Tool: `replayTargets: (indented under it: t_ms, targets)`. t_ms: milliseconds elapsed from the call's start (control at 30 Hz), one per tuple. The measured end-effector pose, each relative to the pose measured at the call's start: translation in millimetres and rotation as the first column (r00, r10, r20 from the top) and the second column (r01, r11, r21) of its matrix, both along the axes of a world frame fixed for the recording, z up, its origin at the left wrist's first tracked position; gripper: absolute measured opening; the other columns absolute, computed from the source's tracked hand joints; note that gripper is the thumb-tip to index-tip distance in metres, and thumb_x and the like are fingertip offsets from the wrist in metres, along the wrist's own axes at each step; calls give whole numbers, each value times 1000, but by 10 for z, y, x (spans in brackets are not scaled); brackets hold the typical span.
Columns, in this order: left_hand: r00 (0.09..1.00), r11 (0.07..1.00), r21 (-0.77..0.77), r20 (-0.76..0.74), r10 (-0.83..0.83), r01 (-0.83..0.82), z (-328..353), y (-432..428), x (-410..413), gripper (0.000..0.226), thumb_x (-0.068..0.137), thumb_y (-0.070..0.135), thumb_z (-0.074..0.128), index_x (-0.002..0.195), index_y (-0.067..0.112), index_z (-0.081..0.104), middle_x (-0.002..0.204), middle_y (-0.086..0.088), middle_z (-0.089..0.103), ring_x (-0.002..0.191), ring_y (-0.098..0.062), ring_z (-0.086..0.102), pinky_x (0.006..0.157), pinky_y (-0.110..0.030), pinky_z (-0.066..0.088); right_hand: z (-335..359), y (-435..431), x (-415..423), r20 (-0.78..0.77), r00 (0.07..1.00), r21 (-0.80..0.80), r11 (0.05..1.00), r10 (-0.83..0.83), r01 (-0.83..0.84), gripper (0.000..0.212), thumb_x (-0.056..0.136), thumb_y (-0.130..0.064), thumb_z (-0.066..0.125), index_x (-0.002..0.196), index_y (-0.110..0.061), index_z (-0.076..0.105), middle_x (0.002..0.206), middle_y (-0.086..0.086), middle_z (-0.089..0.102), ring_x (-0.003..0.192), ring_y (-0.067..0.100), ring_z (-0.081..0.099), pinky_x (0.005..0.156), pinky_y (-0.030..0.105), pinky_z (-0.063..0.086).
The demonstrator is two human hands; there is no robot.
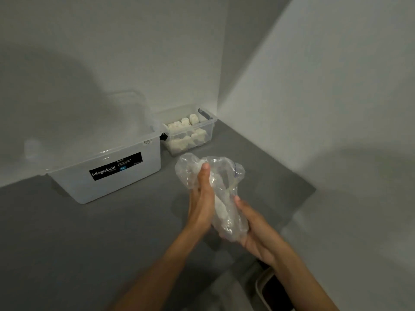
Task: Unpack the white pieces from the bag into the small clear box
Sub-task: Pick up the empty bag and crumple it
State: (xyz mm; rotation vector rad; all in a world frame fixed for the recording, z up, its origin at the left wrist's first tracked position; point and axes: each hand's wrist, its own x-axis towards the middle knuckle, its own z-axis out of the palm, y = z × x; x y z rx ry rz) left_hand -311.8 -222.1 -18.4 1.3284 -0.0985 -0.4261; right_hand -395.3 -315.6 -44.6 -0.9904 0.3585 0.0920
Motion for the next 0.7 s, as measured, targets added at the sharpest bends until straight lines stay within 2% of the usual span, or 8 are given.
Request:
replayTargets:
  t_ms: [133,200,267,367,433,500,600,700]
  targets:
    - [994,988,135,72,-87,77,-294,-388,-321,52,85,71,38,109,31,60,107,5,65,101,-10,62,88,-28,50,31,-399,-241,27,986,71,984,-167,164,49,96,-40,45,134,-8,51,131,17,58,122,35,55,102,51,45]
    - [971,952,292,185,-149,91,-440,-624,-524,49,79,72,45,104,31,53,112,2,56,110,-17,57,98,-40,46,-1,-633,-449,39,976,160,965,-215,207,56,94,-50,47,131,-8,50,135,18,54,125,36,51,103,52,40]
    - [952,932,338,223,-211,128,-554,-872,-720,29,82,58,51,96,35,40,117,2,44,114,-20,52,101,-42,43,-59,-896,-690,41,966,180,953,-254,243,60,85,-51,60,131,-14,49,134,16,56,124,34,54,102,52,43]
    - [940,893,316,16,-342,320,-817,-1225,-1015,25,88,41,59,100,36,38,124,2,35,114,-21,53,99,-44,47,-214,-1274,-1052,18,966,-36,965,-258,258,52,78,-20,72,126,-12,55,123,20,62,107,31,63,89,45,53]
    - [885,880,180,-257,-389,439,-1033,-1388,-1169,34,82,40,66,106,35,44,123,-2,50,108,-25,61,85,-47,55,-416,-1497,-1273,-56,953,-180,942,-297,283,47,75,-3,68,120,-11,59,119,23,62,100,32,65,82,43,56]
    - [800,882,46,-443,-403,470,-1336,-1526,-1295,37,83,28,69,114,29,47,115,-10,61,98,-28,67,70,-43,58,-678,-1672,-1475,-114,947,-271,926,-302,263,45,70,-5,67,114,-17,63,115,21,63,100,33,65,80,44,57]
    - [837,888,152,-432,-336,434,-1697,-1694,-1535,17,88,16,65,103,17,58,91,-8,68,73,-20,67,57,-33,55,-1120,-1818,-1697,-213,936,-483,863,-280,149,45,69,-19,71,112,-29,61,110,12,65,94,23,67,73,34,57]
    - [878,904,256,-430,-211,343,-2147,-1916,-1766,16,89,27,65,89,12,64,76,-7,67,66,-20,62,53,-28,50,-1574,-1892,-1784,-350,881,-670,742,-319,2,47,79,-30,71,120,-32,49,110,0,63,92,10,64,70,21,52]
